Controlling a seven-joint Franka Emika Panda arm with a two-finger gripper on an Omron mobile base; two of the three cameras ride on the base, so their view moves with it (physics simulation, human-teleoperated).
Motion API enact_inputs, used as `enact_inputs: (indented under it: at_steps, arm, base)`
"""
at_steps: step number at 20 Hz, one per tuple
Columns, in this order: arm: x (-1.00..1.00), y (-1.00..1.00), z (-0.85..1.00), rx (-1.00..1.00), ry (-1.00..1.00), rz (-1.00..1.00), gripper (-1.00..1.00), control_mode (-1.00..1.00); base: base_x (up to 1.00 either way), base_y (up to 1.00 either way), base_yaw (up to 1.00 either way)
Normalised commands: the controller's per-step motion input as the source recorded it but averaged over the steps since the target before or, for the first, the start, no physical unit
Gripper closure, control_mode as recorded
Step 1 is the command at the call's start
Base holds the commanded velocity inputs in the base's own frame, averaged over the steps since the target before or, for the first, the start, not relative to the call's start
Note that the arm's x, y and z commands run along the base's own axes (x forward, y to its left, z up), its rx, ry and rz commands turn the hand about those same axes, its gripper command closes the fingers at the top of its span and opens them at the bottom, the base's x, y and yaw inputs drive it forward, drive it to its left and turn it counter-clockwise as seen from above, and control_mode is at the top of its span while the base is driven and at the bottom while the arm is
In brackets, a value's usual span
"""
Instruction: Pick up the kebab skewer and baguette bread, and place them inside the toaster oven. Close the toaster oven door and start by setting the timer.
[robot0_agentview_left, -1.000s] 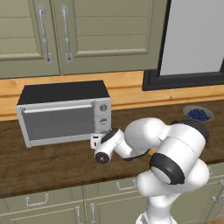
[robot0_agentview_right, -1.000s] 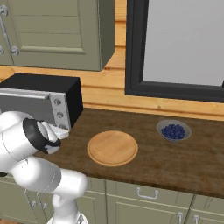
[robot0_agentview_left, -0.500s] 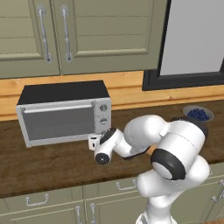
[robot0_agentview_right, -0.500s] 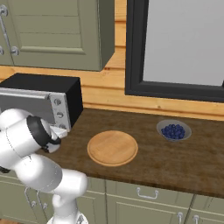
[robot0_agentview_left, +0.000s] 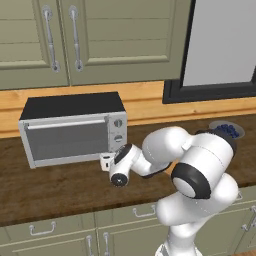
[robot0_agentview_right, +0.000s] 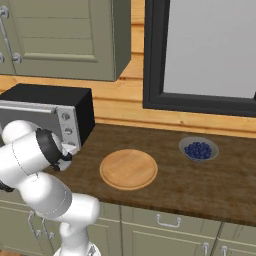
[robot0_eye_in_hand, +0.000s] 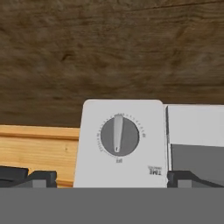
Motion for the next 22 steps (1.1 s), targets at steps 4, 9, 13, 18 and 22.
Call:
enact_inputs:
  at_steps: [4,9,13,18,22]
  arm:
    - [0.01,0.00,-0.06,0.00,0.00,0.05,-1.00,-1.00]
    - [0.00,0.00,-0.13,0.00,0.00,0.01,-1.00,-1.00]
    - [0.07,-0.02,-0.03,0.00,0.00,0.00,-1.00,-1.00]
    - [0.00,-0.01,-0.07,0.00,0.00,0.00,-1.00,-1.00]
    - [0.00,-0.02,-0.08,0.00,0.00,0.00,-1.00,-1.00]
  base:
    - [0.00,0.00,0.00]
    - [0.00,0.00,0.00]
    - [0.00,0.00,0.00]
    - [0.00,0.00,0.00]
    - [0.00,0.00,0.00]
